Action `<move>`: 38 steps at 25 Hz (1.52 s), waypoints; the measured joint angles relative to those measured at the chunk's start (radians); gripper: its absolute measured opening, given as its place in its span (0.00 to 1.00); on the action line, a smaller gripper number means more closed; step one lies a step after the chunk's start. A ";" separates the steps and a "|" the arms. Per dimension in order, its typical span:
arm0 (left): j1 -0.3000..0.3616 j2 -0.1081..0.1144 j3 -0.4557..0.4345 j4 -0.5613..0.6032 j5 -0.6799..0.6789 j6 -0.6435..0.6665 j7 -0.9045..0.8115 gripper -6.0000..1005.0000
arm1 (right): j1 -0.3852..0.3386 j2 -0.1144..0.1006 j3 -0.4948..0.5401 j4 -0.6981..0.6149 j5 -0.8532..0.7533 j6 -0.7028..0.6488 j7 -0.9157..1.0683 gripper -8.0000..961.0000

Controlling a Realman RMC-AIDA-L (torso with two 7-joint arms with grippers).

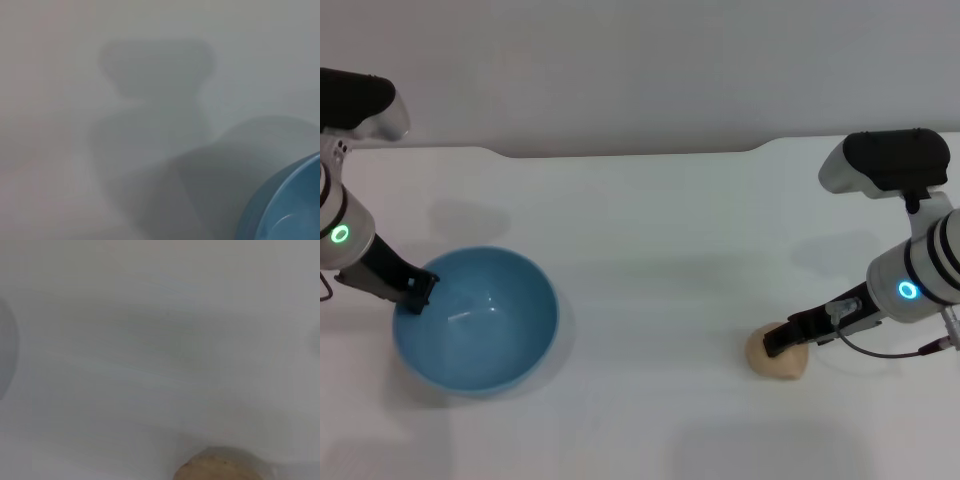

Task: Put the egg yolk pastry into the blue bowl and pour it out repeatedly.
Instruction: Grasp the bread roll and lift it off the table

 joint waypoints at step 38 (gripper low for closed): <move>-0.007 0.000 0.000 -0.017 0.000 0.002 -0.002 0.00 | 0.014 -0.003 0.068 -0.082 0.073 0.016 -0.032 0.26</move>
